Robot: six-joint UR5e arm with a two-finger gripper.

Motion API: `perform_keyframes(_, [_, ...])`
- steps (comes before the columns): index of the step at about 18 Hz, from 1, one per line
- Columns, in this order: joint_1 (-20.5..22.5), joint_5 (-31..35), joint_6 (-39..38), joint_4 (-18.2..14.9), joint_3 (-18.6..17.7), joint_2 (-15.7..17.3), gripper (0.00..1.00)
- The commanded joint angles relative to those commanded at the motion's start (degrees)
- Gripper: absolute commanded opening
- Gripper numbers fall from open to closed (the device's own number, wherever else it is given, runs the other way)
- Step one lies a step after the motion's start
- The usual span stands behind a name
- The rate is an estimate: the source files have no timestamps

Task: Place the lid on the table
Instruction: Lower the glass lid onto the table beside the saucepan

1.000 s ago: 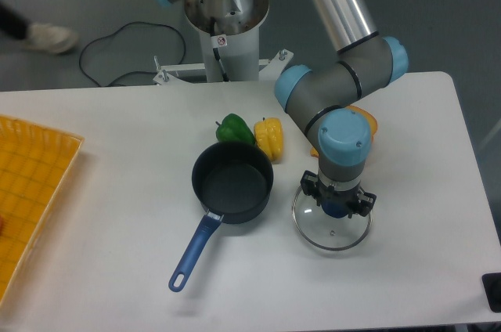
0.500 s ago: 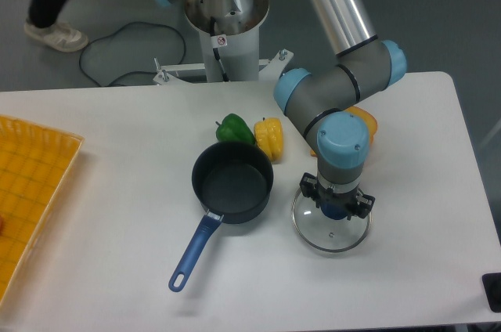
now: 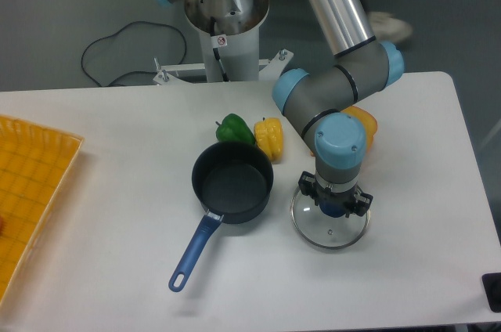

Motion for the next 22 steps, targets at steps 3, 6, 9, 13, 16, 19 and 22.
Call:
perform_keyframes(3, [0.09, -0.09, -0.53, -0.09, -0.26, 0.09, 0.46])
perform_keyframes(6, [0.09, 0.00, -0.53, 0.00, -0.18, 0.09, 0.46])
perform_keyframes(9, [0.00, 0.09, -0.79, 0.09, -0.18, 0.00, 0.49])
perform_keyframes(13, [-0.26, 1.58, -0.79, 0.97, -0.35, -0.09, 0.49])
perform_keyframes(16, [-0.35, 1.58, -0.88, 1.05, -0.35, -0.09, 0.49])
perform_keyframes(19, [-0.35, 1.58, -0.88, 1.05, -0.35, -0.09, 0.49])
perform_keyframes(22, [-0.44, 1.67, -0.88, 1.05, -0.35, -0.09, 0.49])
